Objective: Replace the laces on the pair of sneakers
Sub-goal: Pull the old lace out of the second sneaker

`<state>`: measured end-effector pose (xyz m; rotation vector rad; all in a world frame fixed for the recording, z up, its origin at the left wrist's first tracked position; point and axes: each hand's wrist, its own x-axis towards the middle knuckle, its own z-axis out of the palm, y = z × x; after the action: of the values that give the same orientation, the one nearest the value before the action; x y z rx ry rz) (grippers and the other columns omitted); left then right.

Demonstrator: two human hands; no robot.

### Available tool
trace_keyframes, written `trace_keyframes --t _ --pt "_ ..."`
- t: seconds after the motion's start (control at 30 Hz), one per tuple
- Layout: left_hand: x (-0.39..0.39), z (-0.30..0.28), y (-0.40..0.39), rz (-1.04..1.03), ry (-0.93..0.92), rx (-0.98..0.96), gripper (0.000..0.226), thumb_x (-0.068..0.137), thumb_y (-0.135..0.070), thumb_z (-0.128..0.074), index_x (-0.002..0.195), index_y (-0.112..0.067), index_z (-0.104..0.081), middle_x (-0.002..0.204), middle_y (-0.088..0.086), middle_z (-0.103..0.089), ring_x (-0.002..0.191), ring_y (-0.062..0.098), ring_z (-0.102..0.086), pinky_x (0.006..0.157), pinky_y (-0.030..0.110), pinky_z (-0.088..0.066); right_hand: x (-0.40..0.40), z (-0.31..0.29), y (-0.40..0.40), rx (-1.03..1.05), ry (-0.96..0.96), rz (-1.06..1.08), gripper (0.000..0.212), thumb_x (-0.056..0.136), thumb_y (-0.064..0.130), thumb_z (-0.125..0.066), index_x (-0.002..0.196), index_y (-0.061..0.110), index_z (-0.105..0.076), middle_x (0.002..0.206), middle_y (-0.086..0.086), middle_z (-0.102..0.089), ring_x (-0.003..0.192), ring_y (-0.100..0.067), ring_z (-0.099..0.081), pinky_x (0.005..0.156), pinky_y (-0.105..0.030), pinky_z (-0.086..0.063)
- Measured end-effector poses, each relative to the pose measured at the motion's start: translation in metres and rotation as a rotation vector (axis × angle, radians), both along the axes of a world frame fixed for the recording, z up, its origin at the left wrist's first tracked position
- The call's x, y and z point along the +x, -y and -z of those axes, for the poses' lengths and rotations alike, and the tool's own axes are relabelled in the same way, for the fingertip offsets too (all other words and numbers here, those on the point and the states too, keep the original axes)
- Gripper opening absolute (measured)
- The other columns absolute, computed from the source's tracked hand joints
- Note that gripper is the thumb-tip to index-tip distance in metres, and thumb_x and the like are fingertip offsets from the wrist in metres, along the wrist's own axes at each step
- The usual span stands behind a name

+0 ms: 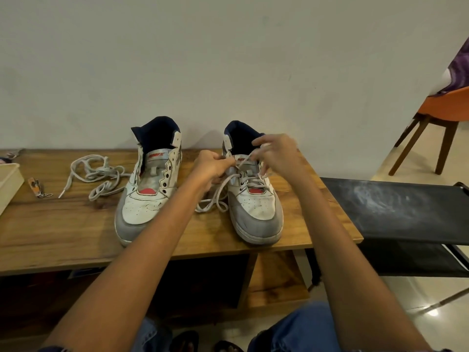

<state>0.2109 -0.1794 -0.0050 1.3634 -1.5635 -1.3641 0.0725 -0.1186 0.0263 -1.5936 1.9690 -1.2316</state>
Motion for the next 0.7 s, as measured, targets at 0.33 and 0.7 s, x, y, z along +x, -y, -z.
trace_keyframes --t 0.33,0.7 --pt "-0.003 0.000 -0.003 -0.009 0.030 -0.035 0.014 0.084 -0.024 -0.068 0.078 -0.013 -0.062 0.080 0.011 -0.065 0.069 0.021 -0.054 0.061 0.030 -0.044 -0.004 -0.016 -0.012 -0.174 -0.329 0.347 0.063 0.087 0.001 -0.056 0.142 0.021 -0.031 0.114 -0.006 -0.065 0.097 -0.026 -0.060 0.073 -0.027 -0.038" --pt "0.001 0.001 -0.004 -0.005 0.016 -0.037 0.013 0.081 -0.027 -0.071 0.081 -0.015 -0.064 0.089 0.012 -0.070 0.077 0.025 -0.061 0.071 0.037 -0.050 0.003 0.000 -0.002 0.073 -0.313 0.026 0.015 0.092 0.018 -0.058 0.089 0.017 -0.073 0.078 0.002 -0.068 0.053 -0.011 -0.062 0.059 -0.026 -0.050"
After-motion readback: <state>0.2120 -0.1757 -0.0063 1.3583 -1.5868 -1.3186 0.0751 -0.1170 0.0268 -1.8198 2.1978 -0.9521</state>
